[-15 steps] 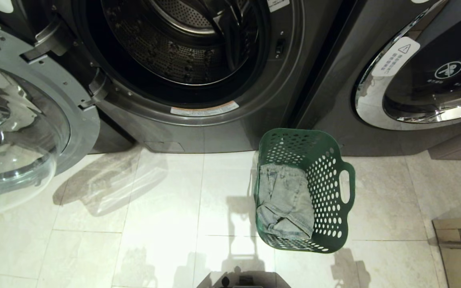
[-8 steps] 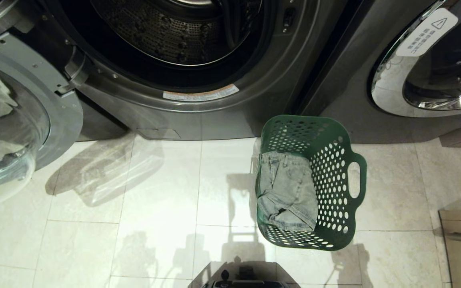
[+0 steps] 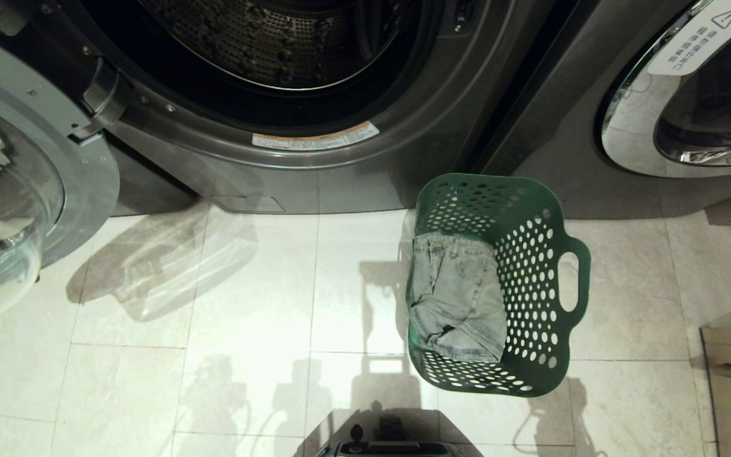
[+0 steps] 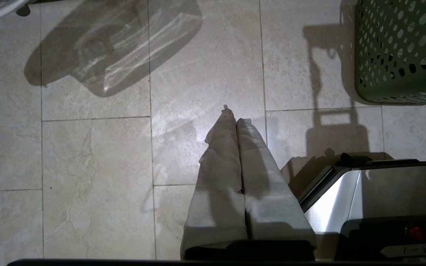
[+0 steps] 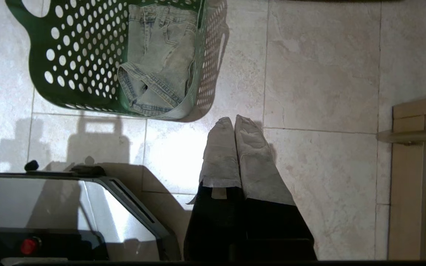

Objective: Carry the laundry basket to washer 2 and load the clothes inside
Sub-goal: Place the clothes into the washing machine

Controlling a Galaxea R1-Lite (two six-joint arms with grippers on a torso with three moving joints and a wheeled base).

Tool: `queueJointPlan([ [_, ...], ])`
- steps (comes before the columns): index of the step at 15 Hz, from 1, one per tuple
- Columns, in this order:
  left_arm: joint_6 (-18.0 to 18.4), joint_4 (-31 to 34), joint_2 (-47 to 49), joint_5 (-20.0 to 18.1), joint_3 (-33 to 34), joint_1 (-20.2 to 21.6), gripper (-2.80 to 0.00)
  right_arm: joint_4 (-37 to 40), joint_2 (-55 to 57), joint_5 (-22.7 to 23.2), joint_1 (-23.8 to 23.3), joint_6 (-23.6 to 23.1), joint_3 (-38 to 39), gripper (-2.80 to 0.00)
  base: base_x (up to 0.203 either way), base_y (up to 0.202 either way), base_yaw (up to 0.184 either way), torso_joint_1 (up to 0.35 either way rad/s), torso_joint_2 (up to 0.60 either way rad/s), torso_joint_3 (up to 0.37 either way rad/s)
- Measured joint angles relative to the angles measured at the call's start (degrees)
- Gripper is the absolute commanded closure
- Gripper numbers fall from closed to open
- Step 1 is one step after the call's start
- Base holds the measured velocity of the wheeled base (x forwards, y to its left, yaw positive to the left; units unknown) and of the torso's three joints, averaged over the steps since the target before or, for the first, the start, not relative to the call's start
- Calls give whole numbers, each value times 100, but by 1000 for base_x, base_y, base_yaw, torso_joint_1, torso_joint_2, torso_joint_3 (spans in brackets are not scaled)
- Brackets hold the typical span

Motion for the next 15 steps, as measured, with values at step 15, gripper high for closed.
queueJointPlan([
  [15,-9,-11,0,1,0,2,0,79,2,-133,-6,75,-49,0,0,0,0,0,0,0],
])
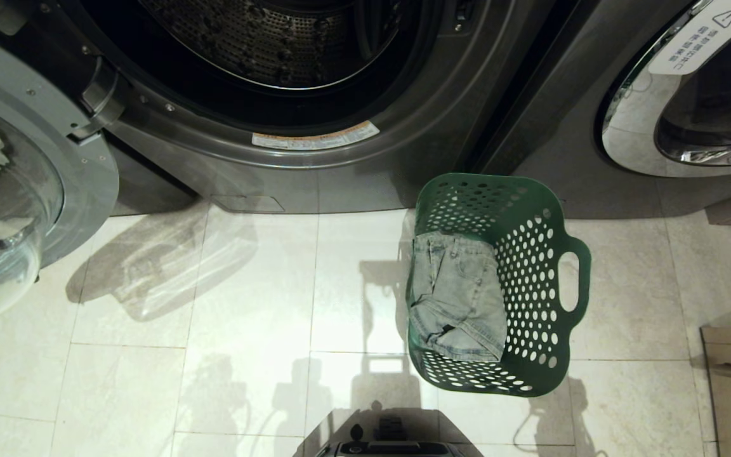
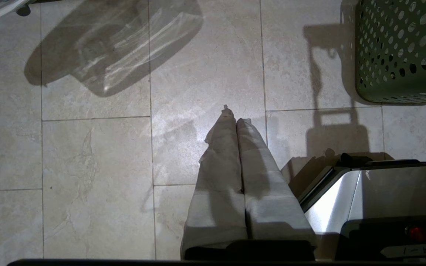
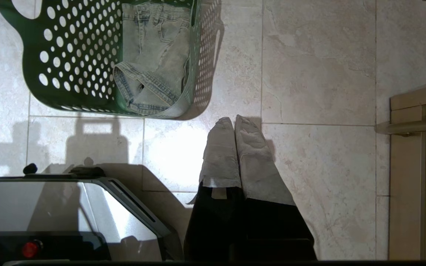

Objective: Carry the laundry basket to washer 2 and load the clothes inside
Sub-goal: Place the clothes into the washing machine

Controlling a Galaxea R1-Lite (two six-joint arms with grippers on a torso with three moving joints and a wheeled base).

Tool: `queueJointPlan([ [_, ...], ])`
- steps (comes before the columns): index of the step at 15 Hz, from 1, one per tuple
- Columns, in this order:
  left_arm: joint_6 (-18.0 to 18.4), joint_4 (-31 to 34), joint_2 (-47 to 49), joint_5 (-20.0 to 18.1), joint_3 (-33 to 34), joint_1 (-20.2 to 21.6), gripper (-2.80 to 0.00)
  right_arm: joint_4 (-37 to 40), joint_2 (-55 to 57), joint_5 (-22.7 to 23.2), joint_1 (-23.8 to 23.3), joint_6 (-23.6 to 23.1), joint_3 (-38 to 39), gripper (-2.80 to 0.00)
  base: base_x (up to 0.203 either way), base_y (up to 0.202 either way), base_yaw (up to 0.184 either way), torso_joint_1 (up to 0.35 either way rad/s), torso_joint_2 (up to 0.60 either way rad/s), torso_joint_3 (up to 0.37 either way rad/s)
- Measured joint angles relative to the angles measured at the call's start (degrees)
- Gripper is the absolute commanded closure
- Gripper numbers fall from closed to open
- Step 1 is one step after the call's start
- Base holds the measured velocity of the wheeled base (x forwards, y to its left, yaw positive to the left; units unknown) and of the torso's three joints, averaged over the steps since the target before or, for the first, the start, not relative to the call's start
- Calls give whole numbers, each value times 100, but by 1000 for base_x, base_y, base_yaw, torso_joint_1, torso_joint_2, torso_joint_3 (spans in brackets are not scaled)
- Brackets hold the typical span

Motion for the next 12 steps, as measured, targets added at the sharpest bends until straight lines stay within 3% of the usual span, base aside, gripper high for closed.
queueJointPlan([
  [12,0,-2,0,-1,0,-2,0,41,-2,5,0,-13,-11,0,0,0,0,0,0,0],
])
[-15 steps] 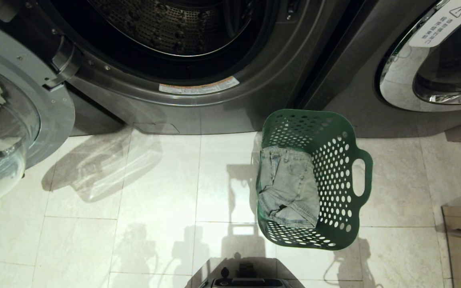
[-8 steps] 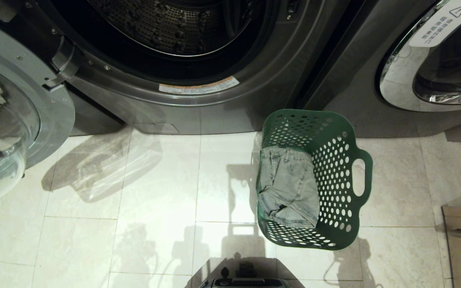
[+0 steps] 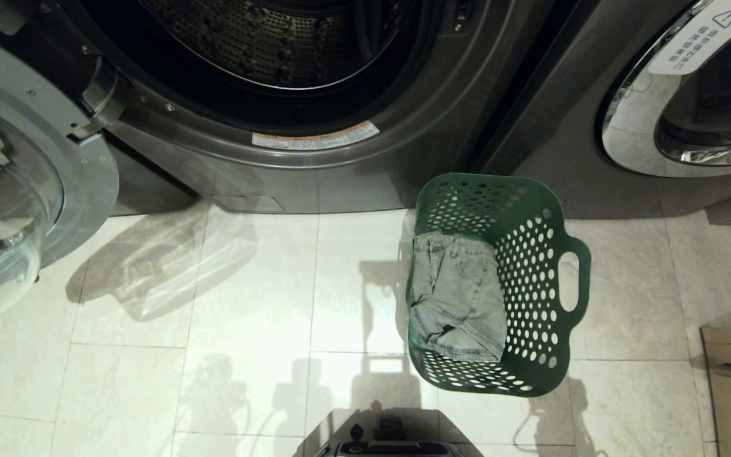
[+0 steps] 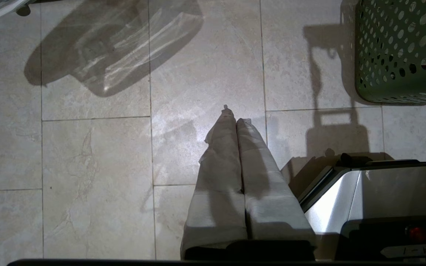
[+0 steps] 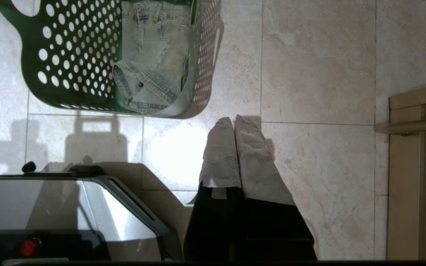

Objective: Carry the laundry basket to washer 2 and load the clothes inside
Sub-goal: Place the clothes into the washing machine

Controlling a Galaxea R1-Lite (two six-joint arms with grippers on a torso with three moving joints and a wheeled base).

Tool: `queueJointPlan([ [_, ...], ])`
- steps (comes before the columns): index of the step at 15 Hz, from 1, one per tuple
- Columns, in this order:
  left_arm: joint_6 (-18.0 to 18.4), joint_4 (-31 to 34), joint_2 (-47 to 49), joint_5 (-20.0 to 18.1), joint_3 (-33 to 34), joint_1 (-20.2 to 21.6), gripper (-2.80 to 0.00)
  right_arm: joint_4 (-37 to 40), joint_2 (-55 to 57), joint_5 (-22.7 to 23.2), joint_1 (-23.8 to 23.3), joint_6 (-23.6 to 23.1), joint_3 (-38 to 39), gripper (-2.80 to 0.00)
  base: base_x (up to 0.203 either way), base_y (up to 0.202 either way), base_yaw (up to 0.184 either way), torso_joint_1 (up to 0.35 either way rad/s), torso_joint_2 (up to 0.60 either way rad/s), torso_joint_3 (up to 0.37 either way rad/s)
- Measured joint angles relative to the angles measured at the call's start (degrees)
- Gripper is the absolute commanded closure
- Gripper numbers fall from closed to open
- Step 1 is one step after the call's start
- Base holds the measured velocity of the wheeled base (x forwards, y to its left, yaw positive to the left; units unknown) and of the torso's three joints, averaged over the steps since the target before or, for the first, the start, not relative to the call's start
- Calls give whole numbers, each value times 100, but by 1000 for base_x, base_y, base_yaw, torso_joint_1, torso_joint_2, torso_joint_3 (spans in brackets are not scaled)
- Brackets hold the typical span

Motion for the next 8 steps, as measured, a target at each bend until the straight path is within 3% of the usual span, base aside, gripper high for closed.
queueJointPlan([
  [8,0,-2,0,0,0,0,0,-10,2,9,0,6,0,0,0,0,0,0,0,0],
])
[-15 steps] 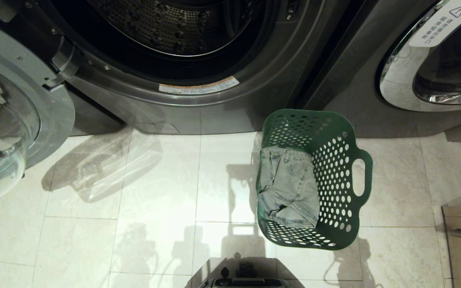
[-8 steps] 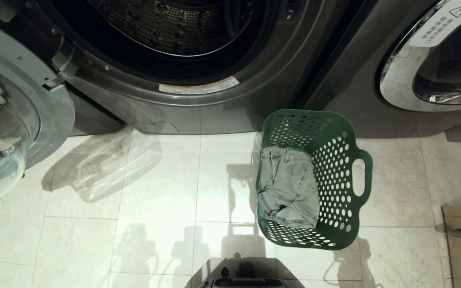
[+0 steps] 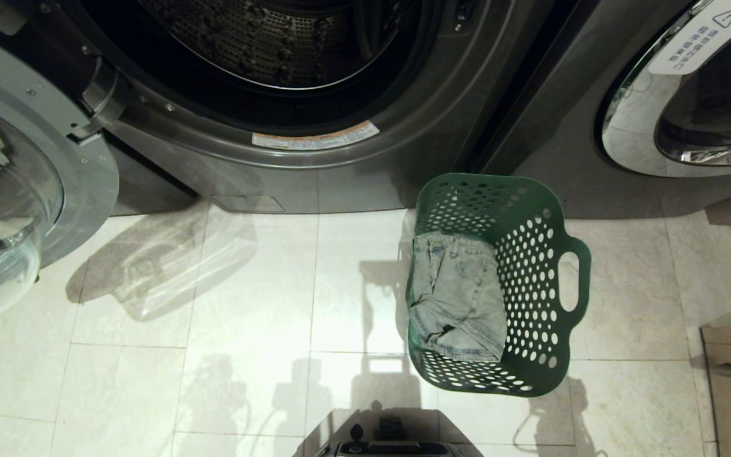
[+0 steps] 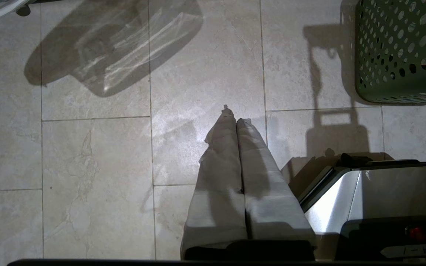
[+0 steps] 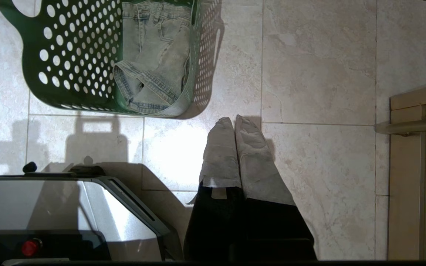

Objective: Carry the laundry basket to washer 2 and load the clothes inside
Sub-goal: Place the clothes into the washing machine

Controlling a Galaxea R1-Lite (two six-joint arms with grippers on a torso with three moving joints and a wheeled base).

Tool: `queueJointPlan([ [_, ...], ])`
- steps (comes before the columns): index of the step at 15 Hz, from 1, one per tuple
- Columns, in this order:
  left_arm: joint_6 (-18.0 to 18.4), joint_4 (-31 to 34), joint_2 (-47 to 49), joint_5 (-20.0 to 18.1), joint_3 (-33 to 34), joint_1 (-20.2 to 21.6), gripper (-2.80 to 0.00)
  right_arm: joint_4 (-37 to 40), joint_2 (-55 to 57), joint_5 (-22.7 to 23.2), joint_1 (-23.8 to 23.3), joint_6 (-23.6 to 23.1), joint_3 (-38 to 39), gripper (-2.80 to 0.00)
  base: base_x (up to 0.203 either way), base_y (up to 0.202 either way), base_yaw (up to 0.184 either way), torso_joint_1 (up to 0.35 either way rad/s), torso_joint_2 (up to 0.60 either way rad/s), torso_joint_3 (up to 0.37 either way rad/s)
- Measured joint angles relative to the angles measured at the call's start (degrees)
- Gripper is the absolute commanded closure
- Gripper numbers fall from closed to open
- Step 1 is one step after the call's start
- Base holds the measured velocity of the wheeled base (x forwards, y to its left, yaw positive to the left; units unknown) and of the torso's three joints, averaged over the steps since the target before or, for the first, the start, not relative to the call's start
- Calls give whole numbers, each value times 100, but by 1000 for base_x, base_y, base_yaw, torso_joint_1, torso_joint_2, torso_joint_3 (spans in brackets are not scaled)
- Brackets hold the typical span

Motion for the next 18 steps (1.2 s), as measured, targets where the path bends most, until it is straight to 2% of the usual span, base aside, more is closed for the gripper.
queueJointPlan([
  [18,0,0,0,2,0,0,0,-1,-1,-9,0,13,0,0,0,0,0,0,0,0],
])
